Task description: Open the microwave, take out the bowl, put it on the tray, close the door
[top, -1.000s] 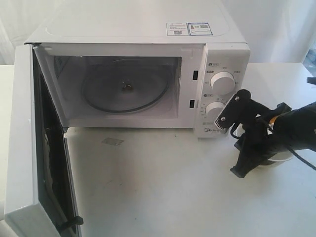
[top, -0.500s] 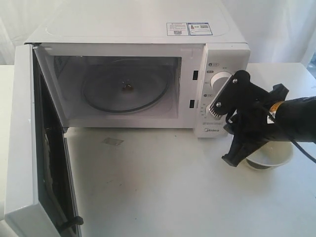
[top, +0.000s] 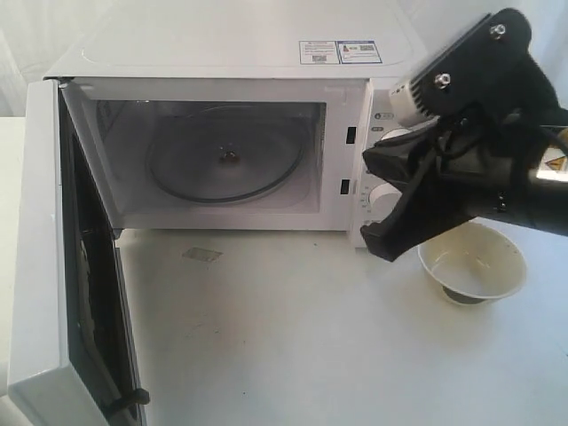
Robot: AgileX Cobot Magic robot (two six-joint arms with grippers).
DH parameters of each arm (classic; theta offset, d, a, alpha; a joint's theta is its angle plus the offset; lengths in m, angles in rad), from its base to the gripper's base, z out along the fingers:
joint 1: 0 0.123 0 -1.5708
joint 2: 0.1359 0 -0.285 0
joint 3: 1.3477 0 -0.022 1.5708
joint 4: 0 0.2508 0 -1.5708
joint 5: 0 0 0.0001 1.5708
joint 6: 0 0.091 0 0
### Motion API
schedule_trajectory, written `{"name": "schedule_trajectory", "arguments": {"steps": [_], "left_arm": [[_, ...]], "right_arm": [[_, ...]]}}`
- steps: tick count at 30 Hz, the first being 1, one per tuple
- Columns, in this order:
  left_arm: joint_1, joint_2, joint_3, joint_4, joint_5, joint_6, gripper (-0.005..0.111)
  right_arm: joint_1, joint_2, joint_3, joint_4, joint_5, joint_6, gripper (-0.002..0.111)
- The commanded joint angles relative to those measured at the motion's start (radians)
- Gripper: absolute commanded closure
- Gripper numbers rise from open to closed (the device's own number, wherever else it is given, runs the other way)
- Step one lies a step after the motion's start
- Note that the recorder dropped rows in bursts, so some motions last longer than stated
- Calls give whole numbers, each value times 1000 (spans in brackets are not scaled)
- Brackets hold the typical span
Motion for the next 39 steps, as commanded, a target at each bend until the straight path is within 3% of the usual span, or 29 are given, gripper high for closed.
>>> {"name": "schedule_trajectory", "arguments": {"steps": [1, 9, 23, 39], "left_arm": [[1, -4, 3, -7, 15, -2, 107], [1, -4, 3, -7, 15, -2, 107], [1, -4, 3, -7, 15, -2, 107], [1, -4, 3, -7, 15, -2, 107]], "right_arm": [[91, -125, 14, 142, 73, 12, 108], [236, -320, 150, 292, 102, 12, 108], [247, -334, 308, 376, 188, 20, 108], [247, -334, 393, 379, 88, 0, 108]]}}
